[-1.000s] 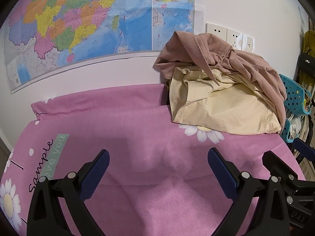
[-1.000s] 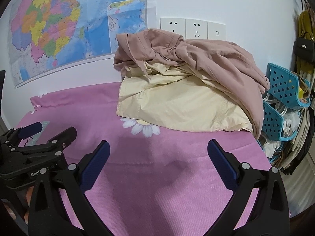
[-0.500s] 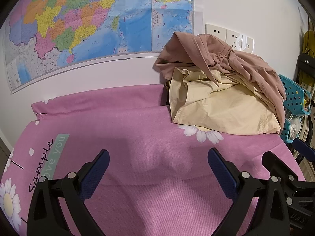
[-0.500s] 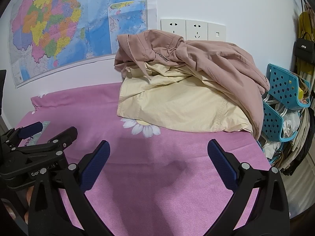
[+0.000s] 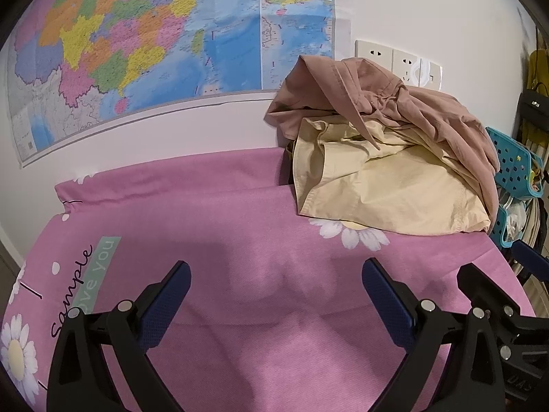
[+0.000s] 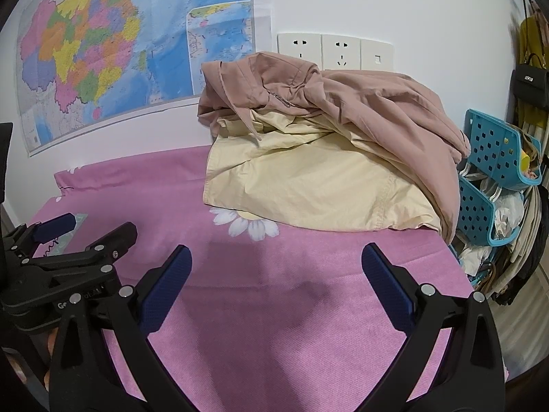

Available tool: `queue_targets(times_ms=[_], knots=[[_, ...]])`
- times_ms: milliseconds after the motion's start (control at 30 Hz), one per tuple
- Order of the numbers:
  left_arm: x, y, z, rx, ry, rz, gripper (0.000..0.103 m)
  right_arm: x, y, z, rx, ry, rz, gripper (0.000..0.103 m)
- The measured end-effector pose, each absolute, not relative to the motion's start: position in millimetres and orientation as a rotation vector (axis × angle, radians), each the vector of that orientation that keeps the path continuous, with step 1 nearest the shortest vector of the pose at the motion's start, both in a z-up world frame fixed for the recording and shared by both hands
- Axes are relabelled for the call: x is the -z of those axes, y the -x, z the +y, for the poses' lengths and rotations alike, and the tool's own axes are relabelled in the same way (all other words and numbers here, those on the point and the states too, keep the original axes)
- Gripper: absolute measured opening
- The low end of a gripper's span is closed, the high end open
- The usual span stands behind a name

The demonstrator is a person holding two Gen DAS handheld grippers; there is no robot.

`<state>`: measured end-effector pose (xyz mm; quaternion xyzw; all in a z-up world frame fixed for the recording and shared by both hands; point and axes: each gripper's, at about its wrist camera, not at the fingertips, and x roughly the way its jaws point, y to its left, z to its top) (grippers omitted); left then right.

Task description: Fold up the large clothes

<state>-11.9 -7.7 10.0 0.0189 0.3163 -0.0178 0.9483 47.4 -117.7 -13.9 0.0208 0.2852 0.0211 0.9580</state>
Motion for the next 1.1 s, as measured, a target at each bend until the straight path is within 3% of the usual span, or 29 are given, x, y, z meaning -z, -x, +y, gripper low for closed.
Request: queue_targets(times_ms=[667,833,1100], knots=[[-17,0,-9,0.047,-0.031,0.630,0.096,12,-59,-121,-0.078,-0.033,0.567,0.098],[-18,-16,-9,0.078,-0.014,0.646,0.096,3,-67,-125,-0.149,-0.017,0.485,0.098],[-19,-56,-10,0.079,-0.032,0.651,0.096,-36,-147,-130,-0.125,0.203,0.418,0.097]])
